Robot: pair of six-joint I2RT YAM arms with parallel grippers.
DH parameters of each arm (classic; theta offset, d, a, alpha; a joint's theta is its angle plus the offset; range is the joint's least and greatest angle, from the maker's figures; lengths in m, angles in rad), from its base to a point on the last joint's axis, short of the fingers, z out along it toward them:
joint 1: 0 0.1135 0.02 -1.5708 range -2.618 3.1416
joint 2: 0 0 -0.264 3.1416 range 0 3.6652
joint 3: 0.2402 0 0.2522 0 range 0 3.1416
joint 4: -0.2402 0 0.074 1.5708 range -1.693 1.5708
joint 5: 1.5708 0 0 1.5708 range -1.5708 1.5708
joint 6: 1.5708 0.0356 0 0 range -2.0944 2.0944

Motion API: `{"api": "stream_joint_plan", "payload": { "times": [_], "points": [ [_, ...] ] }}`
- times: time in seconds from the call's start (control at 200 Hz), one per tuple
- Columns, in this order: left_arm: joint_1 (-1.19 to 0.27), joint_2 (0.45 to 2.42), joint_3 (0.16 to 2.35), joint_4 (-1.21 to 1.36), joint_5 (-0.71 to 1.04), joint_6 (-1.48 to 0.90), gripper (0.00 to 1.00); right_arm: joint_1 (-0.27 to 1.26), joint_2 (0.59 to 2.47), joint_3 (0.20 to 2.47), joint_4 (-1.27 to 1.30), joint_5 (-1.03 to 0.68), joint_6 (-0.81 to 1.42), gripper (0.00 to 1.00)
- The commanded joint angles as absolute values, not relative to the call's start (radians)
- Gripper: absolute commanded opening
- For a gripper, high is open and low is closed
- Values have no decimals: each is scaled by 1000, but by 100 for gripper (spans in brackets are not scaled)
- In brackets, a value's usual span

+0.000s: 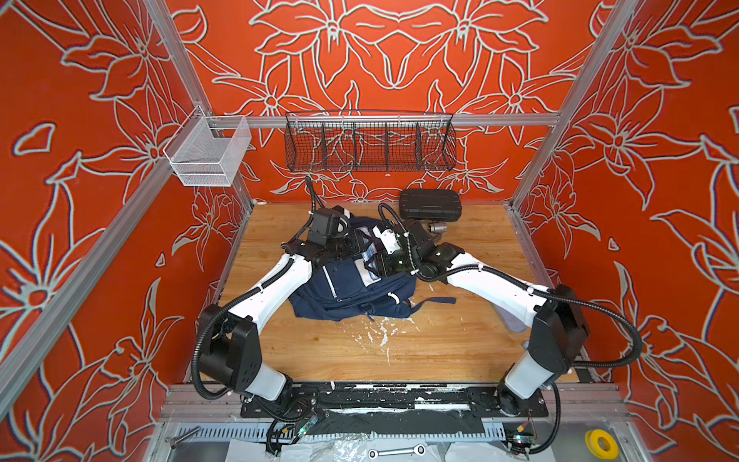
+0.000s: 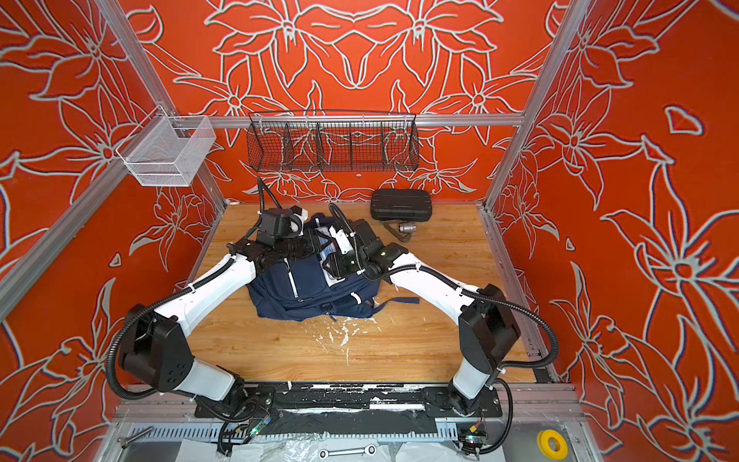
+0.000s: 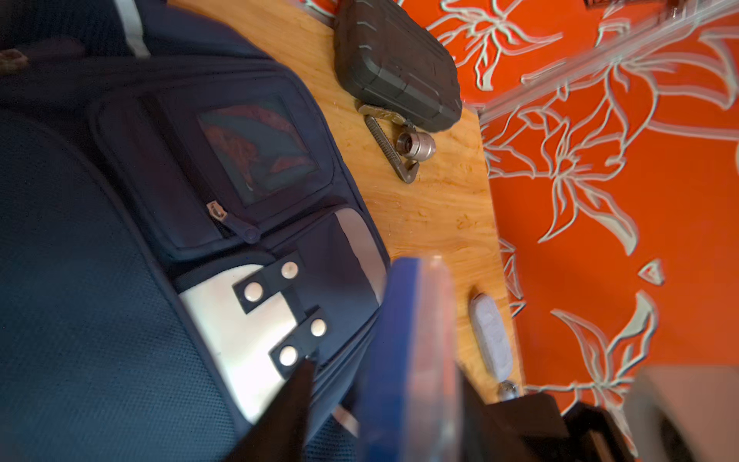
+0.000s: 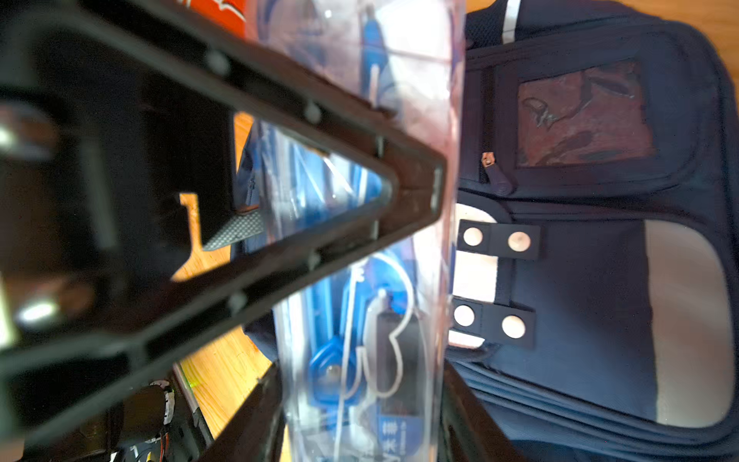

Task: Pack the student bag

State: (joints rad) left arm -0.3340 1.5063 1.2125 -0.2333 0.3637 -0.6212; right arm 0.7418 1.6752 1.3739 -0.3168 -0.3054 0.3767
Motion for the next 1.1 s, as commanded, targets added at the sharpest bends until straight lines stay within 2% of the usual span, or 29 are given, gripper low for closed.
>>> {"api": "stream_joint_plan", "payload": {
  "times": [0.0,0.065,0.175,0.295,0.525,0.661,0.776,0.936,1.096],
  "points": [
    [-337,1511,1228,-205,369,-632,36,752,1694,1426,-282,-337,363,37],
    [-334,1490,1203,-191,354,-632,20,753,1704,1445,-289,-339,356,41],
    [-303,1443,1175,-189,340,-635,0,766,1684,1438,-266,-301,310,60],
    [-223,1382,1147,-211,339,-621,0,770,1635,1404,-224,-231,286,69],
    [-52,1284,1136,-345,343,-521,0,779,1714,1483,-261,-256,270,74],
    [86,1205,1131,-447,291,-449,0,830,1885,1682,-415,-190,266,74],
    [213,1152,1122,-497,225,-412,0,883,2080,1893,-526,-194,304,70],
    [408,1149,1102,-521,332,-424,0,960,2329,2244,-725,-170,292,68],
    [457,1149,1106,-546,353,-404,0,1001,2499,2486,-842,-104,259,66]
  ]
}}
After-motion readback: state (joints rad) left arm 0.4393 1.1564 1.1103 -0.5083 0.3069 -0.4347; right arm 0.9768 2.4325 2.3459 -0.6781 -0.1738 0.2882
